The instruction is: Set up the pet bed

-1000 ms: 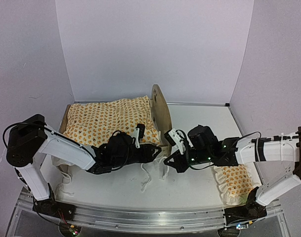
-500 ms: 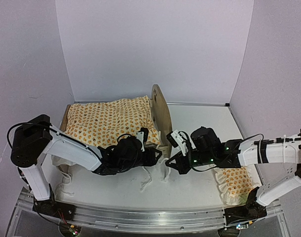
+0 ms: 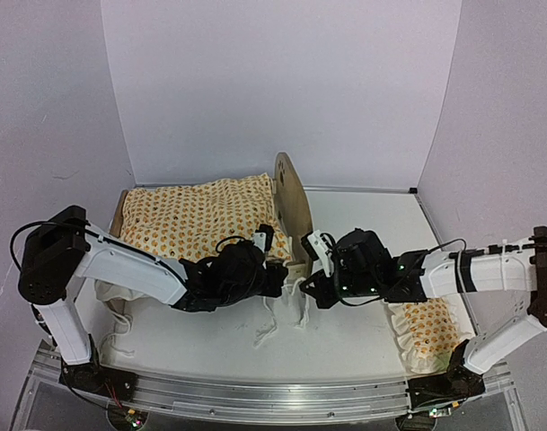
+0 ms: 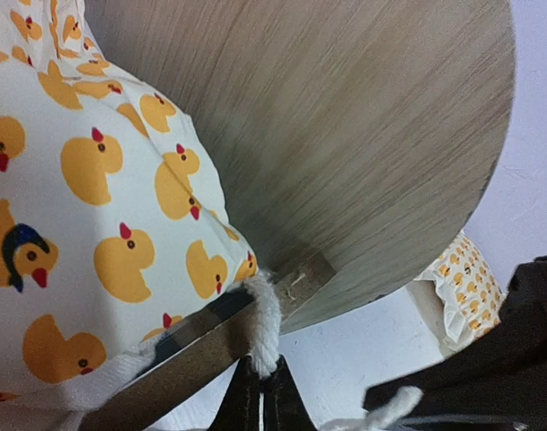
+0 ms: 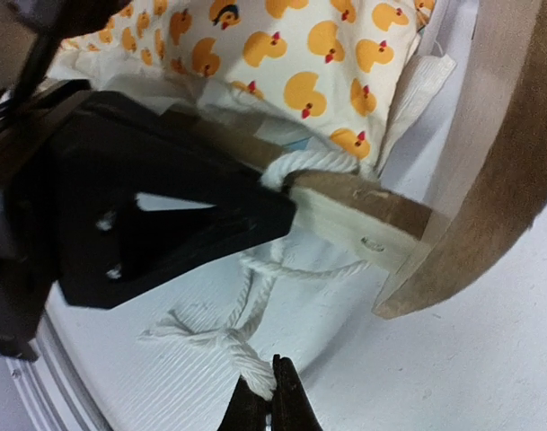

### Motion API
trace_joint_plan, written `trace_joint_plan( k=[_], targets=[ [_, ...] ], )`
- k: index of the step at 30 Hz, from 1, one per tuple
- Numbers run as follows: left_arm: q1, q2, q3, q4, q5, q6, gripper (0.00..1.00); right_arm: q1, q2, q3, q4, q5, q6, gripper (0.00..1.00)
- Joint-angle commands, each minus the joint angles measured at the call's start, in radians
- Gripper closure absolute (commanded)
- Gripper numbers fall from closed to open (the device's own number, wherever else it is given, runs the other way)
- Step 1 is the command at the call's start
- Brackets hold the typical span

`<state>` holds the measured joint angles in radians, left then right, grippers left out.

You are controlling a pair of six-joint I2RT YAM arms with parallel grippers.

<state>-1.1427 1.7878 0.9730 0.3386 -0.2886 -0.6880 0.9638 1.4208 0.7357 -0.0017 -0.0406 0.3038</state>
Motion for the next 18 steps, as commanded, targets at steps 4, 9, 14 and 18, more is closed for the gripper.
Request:
trace_joint_plan(
  k=[4,9,14,18],
  targets=[
    [0.014,-0.124,-0.021,0.022,0.043,0.045,1.0,-0.027,0.126,0.093,0.179,0.146,-0.01,1.0],
    [0.014,-0.147,-0.027,0.026,0.113,0.057,1.0,-0.036,0.186,0.091,0.284,0.12,-0.02,1.0],
    [0.014,-0.153,-0.034,0.031,0.173,0.063,1.0,-0.043,0.22,0.082,0.374,0.081,-0.065,1.0],
    [0.02,-0.143,-0.027,0.03,0.248,0.06,1.0,-0.053,0.226,0.057,0.452,-0.011,-0.13,1.0]
  ],
)
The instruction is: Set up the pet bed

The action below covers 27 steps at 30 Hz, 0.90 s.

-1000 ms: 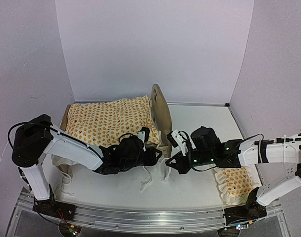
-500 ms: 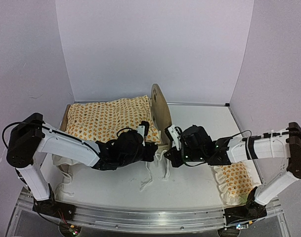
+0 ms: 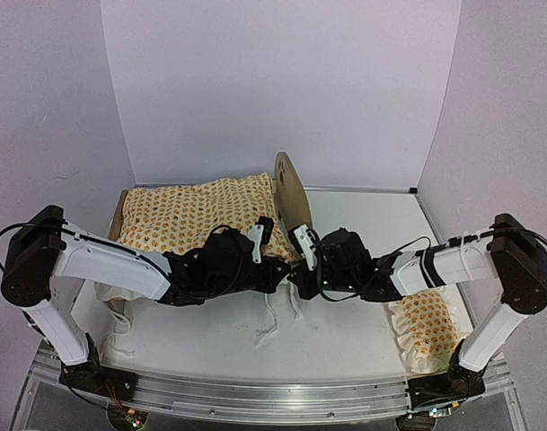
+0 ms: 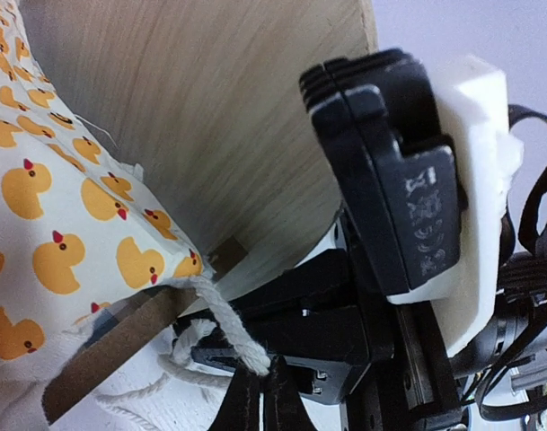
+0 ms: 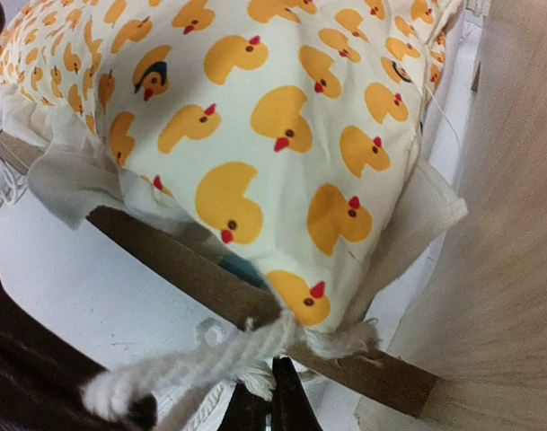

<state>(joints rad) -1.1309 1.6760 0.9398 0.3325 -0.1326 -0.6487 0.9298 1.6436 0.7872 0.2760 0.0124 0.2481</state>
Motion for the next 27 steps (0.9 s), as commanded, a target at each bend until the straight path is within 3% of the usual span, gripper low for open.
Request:
trace_joint_plan(
  k=[1,7,9,11,16,20,22,25,27],
  targets=[
    [0.011,-0.03,0.008,0.036,0.109,0.018,1.0,-0.02,0.0,-0.014,0.211,-0.079,-0.097,1.0],
    [0.046,-0.03,-0.01,0.036,0.153,-0.021,1.0,-0.056,0.03,-0.075,0.378,-0.184,-0.212,1.0],
    [0.061,-0.037,-0.016,0.035,0.179,-0.026,0.95,-0.076,0.057,-0.06,0.388,-0.226,-0.222,1.0],
    [0.066,-0.064,-0.031,0.034,0.187,-0.004,0.87,-0.088,0.075,-0.059,0.41,-0.255,-0.223,1.0],
    [0.071,-0.179,-0.116,0.026,0.143,0.091,0.56,-0.097,0.09,-0.052,0.415,-0.287,-0.231,1.0],
    [0.098,-0.242,-0.161,0.017,0.101,0.208,0.44,-0.102,0.098,-0.041,0.415,-0.309,-0.228,1.0],
    [0.111,-0.229,-0.133,-0.009,0.099,0.272,0.48,-0.104,0.098,-0.037,0.412,-0.307,-0.223,1.0],
    [0.117,-0.175,-0.06,-0.048,0.089,0.357,0.67,-0.104,0.078,-0.035,0.391,-0.3,-0.217,1.0],
    [0.117,-0.132,-0.007,-0.077,0.064,0.424,0.84,-0.104,0.075,-0.027,0.38,-0.307,-0.211,1.0]
  ],
)
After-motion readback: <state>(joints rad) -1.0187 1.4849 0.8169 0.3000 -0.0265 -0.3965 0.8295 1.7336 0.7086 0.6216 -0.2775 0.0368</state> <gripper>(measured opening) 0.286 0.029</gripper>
